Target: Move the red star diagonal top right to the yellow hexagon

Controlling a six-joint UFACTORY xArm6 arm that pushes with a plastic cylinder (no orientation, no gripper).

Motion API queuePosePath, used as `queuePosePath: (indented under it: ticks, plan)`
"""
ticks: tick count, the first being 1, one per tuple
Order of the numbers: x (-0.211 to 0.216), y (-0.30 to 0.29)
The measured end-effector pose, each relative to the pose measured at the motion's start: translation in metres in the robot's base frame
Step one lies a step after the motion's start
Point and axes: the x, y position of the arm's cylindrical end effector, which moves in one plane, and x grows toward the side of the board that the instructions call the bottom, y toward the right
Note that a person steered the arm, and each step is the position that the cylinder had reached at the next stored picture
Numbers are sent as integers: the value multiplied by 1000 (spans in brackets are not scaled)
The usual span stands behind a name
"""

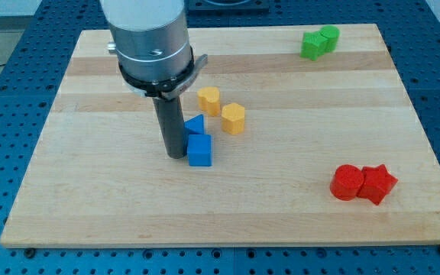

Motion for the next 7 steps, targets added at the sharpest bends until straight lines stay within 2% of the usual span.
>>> queuePosePath:
  ticks: [1,2,3,4,5,6,7]
  plan:
    - [-5,-12]
    - [10,6]
    - [64,33]
    - [119,110]
    - [120,200]
    - [97,273]
    - [75,302]
